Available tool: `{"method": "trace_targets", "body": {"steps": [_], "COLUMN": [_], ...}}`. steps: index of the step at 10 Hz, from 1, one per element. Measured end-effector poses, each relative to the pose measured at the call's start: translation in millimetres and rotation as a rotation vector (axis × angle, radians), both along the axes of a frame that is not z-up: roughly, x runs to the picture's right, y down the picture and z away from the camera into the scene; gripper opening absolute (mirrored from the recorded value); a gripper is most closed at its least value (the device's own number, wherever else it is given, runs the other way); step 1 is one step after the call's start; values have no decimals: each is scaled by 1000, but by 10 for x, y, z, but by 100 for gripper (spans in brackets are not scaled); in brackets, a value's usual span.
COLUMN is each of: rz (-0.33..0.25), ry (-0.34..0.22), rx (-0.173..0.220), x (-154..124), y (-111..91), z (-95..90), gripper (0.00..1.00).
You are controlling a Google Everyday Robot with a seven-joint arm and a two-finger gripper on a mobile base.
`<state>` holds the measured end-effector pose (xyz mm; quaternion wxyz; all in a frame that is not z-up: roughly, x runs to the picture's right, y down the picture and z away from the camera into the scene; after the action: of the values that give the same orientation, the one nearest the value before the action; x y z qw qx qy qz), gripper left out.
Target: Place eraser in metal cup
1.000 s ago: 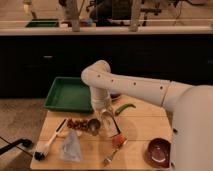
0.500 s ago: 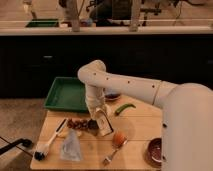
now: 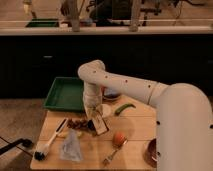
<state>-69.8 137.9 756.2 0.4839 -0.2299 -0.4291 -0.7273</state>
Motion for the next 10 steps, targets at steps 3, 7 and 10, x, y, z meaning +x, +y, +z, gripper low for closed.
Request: {"method": "trace_targets", "body": {"steps": [3,7,10], "rz": [5,-3,-2], "ry": [-24,-24,-20], "rx": [-26,-65,-81], "x": [-74,-165,-182], "y": [-31,-47,-46], "z": [-3,-9,-8], "gripper": [2,2,2]}}
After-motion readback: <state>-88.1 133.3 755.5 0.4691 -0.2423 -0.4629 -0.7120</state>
